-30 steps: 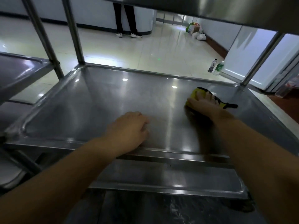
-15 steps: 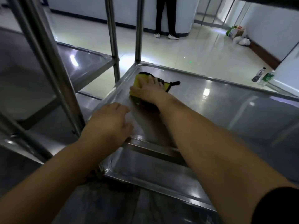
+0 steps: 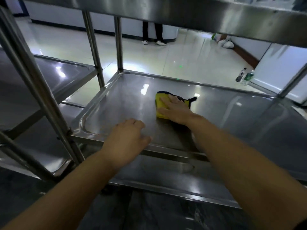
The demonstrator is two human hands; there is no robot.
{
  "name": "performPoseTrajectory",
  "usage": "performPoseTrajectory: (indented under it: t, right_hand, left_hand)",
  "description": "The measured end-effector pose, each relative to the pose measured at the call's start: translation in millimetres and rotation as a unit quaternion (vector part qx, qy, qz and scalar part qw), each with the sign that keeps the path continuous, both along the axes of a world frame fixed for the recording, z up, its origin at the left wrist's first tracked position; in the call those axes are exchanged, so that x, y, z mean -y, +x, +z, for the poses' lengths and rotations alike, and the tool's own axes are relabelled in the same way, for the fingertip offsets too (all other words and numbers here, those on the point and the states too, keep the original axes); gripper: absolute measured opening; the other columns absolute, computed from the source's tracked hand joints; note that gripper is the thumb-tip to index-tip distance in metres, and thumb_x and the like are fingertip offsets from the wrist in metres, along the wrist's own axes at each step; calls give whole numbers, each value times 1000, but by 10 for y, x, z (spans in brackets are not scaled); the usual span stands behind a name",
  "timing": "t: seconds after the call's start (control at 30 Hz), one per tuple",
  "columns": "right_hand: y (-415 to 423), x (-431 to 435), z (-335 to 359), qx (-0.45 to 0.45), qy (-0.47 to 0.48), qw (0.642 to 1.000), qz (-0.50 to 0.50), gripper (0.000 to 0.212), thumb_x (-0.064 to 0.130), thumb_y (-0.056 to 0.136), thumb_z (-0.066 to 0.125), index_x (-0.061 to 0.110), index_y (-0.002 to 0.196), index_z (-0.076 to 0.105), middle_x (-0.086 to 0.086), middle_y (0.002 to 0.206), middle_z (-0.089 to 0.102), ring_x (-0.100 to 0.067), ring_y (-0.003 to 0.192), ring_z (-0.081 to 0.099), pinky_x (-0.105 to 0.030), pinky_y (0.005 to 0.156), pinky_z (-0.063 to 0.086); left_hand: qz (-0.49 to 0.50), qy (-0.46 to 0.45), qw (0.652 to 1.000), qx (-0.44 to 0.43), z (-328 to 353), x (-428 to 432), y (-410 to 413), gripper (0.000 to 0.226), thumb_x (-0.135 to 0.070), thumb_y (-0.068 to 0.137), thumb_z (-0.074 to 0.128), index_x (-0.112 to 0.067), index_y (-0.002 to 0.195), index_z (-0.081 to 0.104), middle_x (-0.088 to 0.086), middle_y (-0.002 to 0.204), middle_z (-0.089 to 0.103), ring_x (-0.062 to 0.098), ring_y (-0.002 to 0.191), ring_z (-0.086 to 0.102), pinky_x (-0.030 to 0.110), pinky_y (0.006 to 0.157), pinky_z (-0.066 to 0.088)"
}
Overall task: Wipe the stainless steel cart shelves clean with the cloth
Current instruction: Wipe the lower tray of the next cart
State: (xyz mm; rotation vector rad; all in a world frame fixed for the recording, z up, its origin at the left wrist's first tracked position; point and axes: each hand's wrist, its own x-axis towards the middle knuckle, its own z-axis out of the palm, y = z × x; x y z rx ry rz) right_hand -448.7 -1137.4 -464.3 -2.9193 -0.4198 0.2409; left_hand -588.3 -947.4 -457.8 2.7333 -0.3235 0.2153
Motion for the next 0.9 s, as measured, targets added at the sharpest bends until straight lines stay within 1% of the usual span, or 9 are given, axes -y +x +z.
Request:
performPoseTrajectory:
  t: [0.17,0.27,0.33,0.43,0.53,0.67,0.8,0.87,0.9]
  right_hand:
    - [-329,1123,65,-1,-10,988,-151,61,51,99,32,32,153,10,-6,161,-2,-29,147,2,-38,116,4]
    - [-521,1624,62,-8,-18,974,-224,60,50,99,30,31,153,10,-8,161,-2,-29,147,-1,-41,117,3]
    - [-603,1710,65,-16,-21,967,-253,62,52,99,29,30,153,9,-9,161,-4,-29,147,-3,-40,118,1]
    - [-671,1424,72,-13,-24,967,-254,64,55,98,28,29,153,9,-9,161,-7,-29,147,-4,-41,118,0]
    - [-656,789,54,-1,-29,985,-167,63,54,98,29,32,153,7,-7,161,-8,-27,147,-6,-39,117,0]
    - [-601,-360,42,6,-11,1000,10,63,55,97,31,38,151,4,-1,160,-10,-21,147,-8,-37,117,-3]
    - [-585,-1325,-9,-6,21,982,186,61,53,98,34,42,150,5,6,160,-10,-13,146,-11,-33,116,-8]
    - [-474,-1580,-9,8,22,970,243,60,50,99,35,41,150,6,6,160,-7,-12,146,-9,-30,115,-10]
    - [-381,-1652,-12,12,23,964,264,60,48,99,37,41,150,7,6,161,-5,-11,146,-8,-27,114,-10]
  left_hand:
    - [-54,39,998,14,40,348,-79,50,-53,90,48,-24,131,49,-3,125,51,17,115,44,28,88,33]
    - [-66,44,997,10,31,256,-119,44,-53,88,51,-26,123,53,-4,110,53,18,108,48,28,79,30]
    - [-50,41,998,19,18,65,-157,38,-50,86,55,-23,113,59,-3,102,54,19,102,50,30,79,35]
    - [-3,25,998,51,-31,-290,-213,29,-46,85,60,-20,99,64,-2,96,59,19,92,53,32,79,41]
    - [26,4,997,69,-88,-534,-265,32,-44,79,61,-15,91,68,4,89,63,26,86,57,37,75,48]
    - [62,0,992,111,-185,-738,-284,22,-29,76,71,-14,93,69,5,91,63,27,87,59,37,75,49]
    - [54,0,989,140,-339,-928,-292,21,-30,77,54,-14,84,65,2,83,59,23,80,57,33,68,49]
    - [78,-26,986,147,-411,-1005,-282,16,-26,73,67,-14,80,61,1,81,58,21,78,57,29,67,46]
    - [85,-37,985,145,-432,-1033,-271,21,-24,68,75,-13,79,60,1,80,58,21,77,57,27,66,45]
